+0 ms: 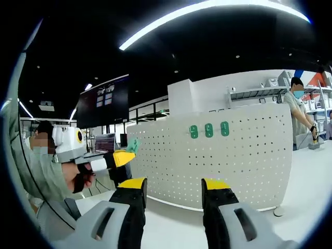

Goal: Insert the hook assembly into the mounting plate slot until the hook locks in place.

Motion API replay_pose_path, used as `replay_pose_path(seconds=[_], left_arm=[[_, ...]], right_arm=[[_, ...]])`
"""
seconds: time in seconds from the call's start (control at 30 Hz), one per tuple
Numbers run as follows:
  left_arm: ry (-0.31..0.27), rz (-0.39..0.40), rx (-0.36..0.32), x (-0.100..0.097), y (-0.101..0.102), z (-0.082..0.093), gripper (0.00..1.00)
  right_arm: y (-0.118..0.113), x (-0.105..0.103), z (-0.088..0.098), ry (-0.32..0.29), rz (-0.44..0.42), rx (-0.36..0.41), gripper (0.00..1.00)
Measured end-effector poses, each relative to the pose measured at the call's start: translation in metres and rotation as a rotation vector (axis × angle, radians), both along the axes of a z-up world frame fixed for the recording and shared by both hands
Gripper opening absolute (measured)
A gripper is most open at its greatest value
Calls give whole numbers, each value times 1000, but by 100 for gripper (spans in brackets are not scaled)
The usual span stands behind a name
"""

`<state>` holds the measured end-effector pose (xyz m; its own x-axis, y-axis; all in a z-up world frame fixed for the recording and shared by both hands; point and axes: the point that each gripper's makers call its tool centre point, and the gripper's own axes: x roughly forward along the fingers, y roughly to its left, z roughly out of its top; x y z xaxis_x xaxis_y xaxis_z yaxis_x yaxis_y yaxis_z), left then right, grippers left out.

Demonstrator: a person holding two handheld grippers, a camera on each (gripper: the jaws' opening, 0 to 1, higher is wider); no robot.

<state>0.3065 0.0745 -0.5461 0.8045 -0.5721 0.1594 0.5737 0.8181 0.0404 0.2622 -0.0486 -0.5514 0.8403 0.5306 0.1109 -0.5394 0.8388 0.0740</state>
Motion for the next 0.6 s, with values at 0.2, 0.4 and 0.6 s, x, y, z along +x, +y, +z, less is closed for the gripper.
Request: replay_pose_path(seconds=[0.2, 0.4, 0.6], left_arm=[[-4, -20, 0, -3, -7, 3, 4], [-13, -37, -6, -7, -11, 8, 4], [-26, -57, -14, -12, -16, 13, 4]], right_arm=[[17, 0, 25, -21, 69, 50, 32], [35, -3, 30, -14, 135, 67, 27], [49, -4, 34, -9, 183, 77, 22]])
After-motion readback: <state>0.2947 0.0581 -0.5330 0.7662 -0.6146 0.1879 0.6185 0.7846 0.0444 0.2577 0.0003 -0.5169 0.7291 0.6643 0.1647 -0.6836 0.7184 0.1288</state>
